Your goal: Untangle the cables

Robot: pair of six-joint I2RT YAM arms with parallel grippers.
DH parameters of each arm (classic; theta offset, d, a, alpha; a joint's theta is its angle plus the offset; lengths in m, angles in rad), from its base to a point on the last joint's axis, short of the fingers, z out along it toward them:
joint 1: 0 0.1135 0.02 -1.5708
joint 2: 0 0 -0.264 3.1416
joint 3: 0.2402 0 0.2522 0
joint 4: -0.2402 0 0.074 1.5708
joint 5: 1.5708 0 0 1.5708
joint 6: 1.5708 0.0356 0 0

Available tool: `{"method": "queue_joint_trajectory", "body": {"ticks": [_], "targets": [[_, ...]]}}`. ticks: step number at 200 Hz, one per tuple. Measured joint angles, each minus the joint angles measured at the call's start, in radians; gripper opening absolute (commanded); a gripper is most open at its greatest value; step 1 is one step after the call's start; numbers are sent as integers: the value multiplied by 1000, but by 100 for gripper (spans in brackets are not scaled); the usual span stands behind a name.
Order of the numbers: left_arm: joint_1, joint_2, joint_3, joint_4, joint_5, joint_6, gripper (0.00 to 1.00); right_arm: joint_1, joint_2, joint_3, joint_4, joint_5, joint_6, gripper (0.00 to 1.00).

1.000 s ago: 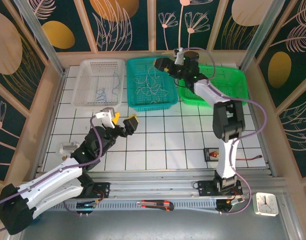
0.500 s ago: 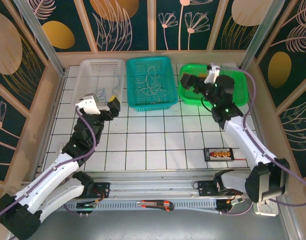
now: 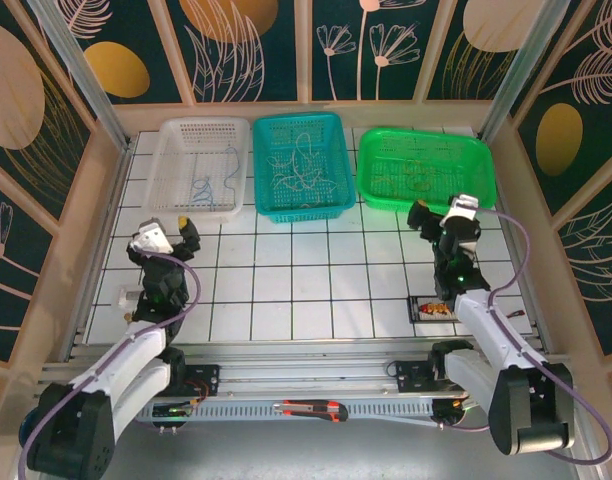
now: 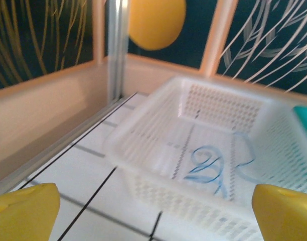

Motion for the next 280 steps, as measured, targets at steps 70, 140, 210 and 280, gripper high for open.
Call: {"method": "queue_joint_trajectory", "body": {"ticks": [70,140,210,280], "targets": [[44,435,-50,432,37,108,99,-40,273,-193,422,27,-67,99],[140,626,-36,639,321,190,99,-79,608,-299,1013,-122,-161,99],[194,644,72,584,399,167,99,-164,626,-200,984,-286,-156,99],[196,644,72,571,399,159,99,-158,626,-200,970,-290,-156,99]]}}
